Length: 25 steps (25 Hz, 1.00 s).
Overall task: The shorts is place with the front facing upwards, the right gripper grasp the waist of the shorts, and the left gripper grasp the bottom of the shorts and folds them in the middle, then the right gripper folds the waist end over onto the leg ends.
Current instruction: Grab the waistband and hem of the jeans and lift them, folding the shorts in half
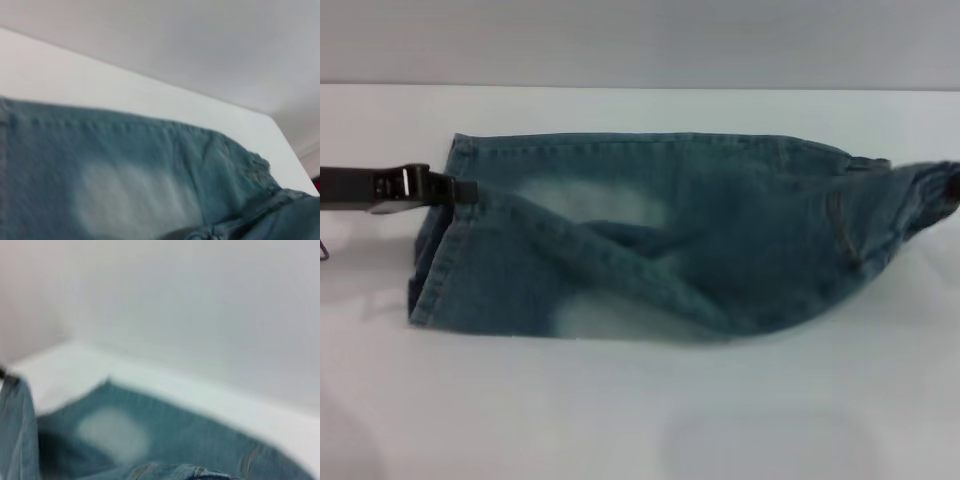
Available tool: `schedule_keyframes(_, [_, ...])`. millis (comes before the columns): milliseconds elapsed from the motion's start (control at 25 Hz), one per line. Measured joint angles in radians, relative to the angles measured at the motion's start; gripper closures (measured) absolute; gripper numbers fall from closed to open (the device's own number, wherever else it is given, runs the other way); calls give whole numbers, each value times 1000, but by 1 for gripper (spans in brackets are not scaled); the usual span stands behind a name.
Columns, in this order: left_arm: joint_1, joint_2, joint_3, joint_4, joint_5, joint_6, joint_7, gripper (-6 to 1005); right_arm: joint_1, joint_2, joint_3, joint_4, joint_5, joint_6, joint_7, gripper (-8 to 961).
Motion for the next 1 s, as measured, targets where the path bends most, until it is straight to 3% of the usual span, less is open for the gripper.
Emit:
schedule_keyframes(160, [-3, 0, 0, 5, -31, -51, -8, 888, -21, 0, 20, 47, 80, 17, -45, 955])
schedule_keyframes(480, [-3, 5, 0, 7, -101, -155, -8, 884, -12, -4, 61, 91, 87, 55, -50, 954])
schedule_keyframes(1000, [21, 3, 4, 8, -201, -260, 46, 877, 27, -10, 67, 260, 218, 279, -103, 954])
